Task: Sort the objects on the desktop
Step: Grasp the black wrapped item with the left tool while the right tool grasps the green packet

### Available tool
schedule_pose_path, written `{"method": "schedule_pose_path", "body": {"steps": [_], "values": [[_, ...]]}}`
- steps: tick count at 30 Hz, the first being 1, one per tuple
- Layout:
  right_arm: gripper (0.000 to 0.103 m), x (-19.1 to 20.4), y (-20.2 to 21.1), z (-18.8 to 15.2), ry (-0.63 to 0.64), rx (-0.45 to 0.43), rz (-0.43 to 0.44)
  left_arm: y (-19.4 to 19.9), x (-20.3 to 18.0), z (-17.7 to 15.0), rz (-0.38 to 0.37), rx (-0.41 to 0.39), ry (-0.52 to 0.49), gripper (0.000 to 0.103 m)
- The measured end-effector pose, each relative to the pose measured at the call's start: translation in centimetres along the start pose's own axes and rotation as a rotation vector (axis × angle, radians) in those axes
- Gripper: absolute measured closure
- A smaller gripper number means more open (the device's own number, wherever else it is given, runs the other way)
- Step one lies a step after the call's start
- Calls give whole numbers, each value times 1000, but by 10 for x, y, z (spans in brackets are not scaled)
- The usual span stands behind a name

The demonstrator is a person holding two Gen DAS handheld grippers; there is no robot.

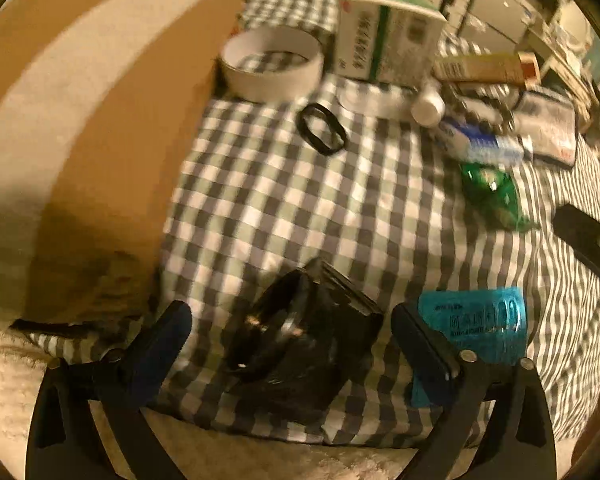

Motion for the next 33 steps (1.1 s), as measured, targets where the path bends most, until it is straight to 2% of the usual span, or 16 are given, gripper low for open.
{"method": "schedule_pose_path", "body": {"steps": [3,8,12,15,18,20,21,22,27,33], "values": [[12,3,-18,1,17,28,-5,-9,-4,-7,-27,62,-15,23],[12,3,-34,9,12,34,-8,-9,-4,-10,-30,74,-10,24],[21,8,-41,12,65,48,-24,-5,-6,-12,-25,71,-15,28],[22,18,-47,9,100,71,7,0,-7,-13,-34,66,-13,34],[22,27,-62,3,181,108,-22,5,-6,-14,-65,59,12,36],[29,28,-63,2,221,96,-65,9,-5,-15,-76,52,26,39],[43,27,-61,3,234,84,-89,11,-6,-16,-78,50,25,40],[46,26,-60,3,235,82,-89,13,-7,-16,-76,46,23,41],[56,21,-51,4,201,60,-58,32,-18,-17,-105,-17,-9,47],[58,22,-35,-6,189,64,-12,42,-24,-22,-85,-24,-12,49]]}}
Point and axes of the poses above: each gripper's, at about its wrist camera, not at the fingertips, and y roughly against the way its jaws point, x to its left, z to its top, the point moved 6 cm from there along -y, roughly the way its jaws point, and after that the axes turned 1 degree about -z, right-handed, at the moved point
